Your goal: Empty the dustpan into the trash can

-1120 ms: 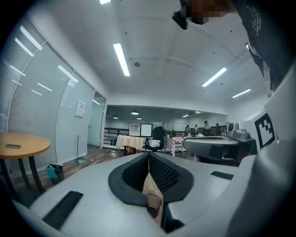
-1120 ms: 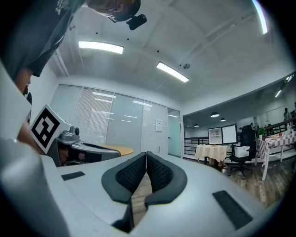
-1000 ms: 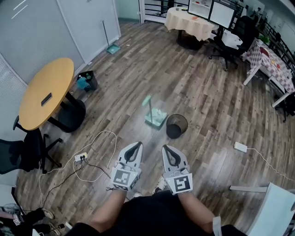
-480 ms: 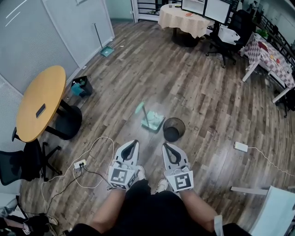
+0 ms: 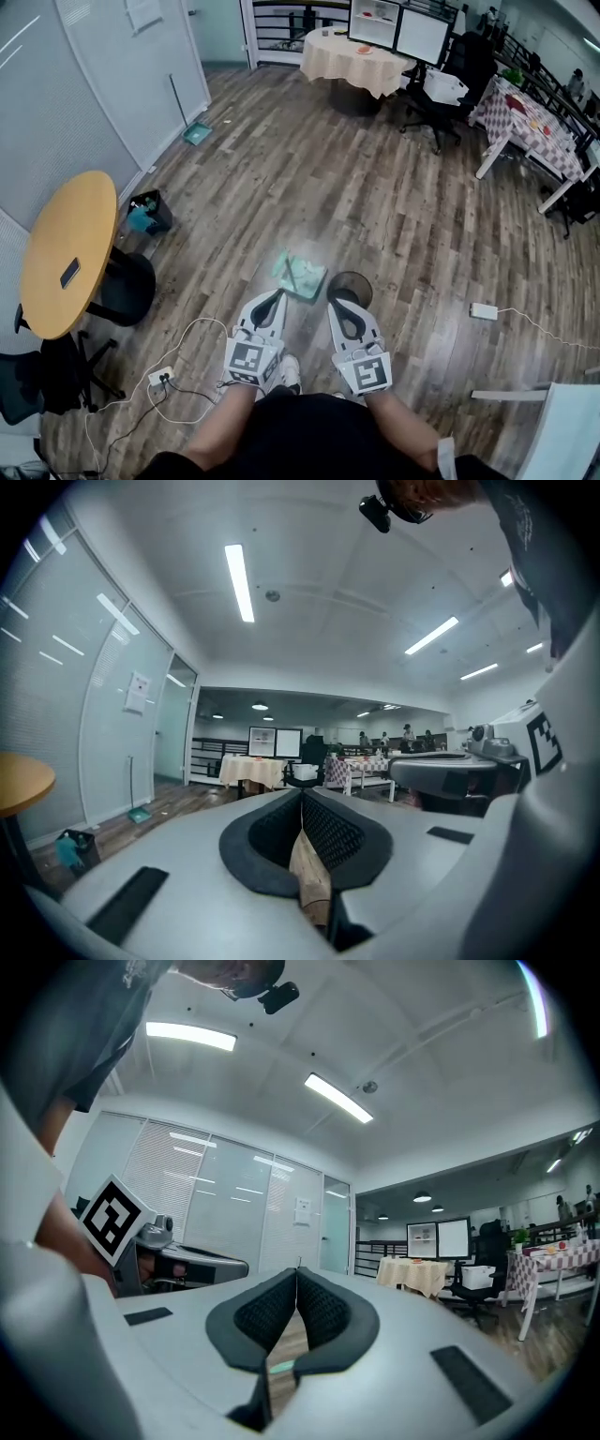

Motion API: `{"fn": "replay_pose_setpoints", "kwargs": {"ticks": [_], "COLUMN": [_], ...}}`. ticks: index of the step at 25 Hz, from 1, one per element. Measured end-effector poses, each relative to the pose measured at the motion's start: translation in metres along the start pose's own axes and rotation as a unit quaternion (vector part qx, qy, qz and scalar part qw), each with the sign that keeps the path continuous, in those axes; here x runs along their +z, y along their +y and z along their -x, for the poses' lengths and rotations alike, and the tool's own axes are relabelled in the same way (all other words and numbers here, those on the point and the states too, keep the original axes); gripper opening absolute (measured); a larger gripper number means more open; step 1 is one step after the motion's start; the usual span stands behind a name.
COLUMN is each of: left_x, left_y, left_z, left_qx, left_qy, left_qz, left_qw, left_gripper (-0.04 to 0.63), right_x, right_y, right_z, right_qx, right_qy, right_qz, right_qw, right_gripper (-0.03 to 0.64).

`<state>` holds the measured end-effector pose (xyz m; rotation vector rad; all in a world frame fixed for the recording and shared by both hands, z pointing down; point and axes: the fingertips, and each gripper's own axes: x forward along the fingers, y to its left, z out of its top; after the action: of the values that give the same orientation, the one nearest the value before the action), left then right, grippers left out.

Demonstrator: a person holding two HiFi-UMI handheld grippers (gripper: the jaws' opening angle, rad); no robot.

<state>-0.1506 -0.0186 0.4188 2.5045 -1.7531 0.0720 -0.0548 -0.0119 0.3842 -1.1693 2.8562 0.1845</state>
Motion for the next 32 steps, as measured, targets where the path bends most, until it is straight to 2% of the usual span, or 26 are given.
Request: {"fn": "replay_pose_setpoints", "kwargs": {"ticks": [8,12,16,22,27,32], "left_x": [-0.009,-0.018,-0.032,-0.046,-0.076,-0.104], "left_y": [0.049,0.068,0.076,0.081,0.095,0.096], "left_z": [-0.041,-0.057,-0.079,-0.114,-0.142,-0.165], "left_qx": [-0.044,-0.055,-0.065,-0.053,-0.028,-0.024], "left_qy": [0.018,0.025,0.038,0.06,0.103,0.129], "left_qz": [-0.003,-0.008,-0.022,-0.016,0.001,0.006], "left_qw": [0.9989,0.9981,0.9969,0.9967,0.9943,0.9913], "left_gripper": [0.023,0.023,0.023,0.023,0.023,0.023], "right_x": [-0.014,-0.026,-0.033,-0.059,-0.08,-0.111], "right_y": [-0.004,-0.01,-0.024,-0.051,-0.071,-0.093], "right_z": [-0.05,-0.069,-0.087,-0.099,-0.11,-0.114], "right_qx": [-0.028,-0.037,-0.043,-0.048,-0.042,-0.039], "right_qy": [0.01,0.029,0.029,0.053,0.055,0.073], "right_qz": [0.011,0.028,0.021,-0.014,-0.039,-0.052], "right_qw": [0.999,0.998,0.998,0.997,0.997,0.995], "right_gripper": [0.025,0.025,0.025,0.025,0.025,0.025]}}
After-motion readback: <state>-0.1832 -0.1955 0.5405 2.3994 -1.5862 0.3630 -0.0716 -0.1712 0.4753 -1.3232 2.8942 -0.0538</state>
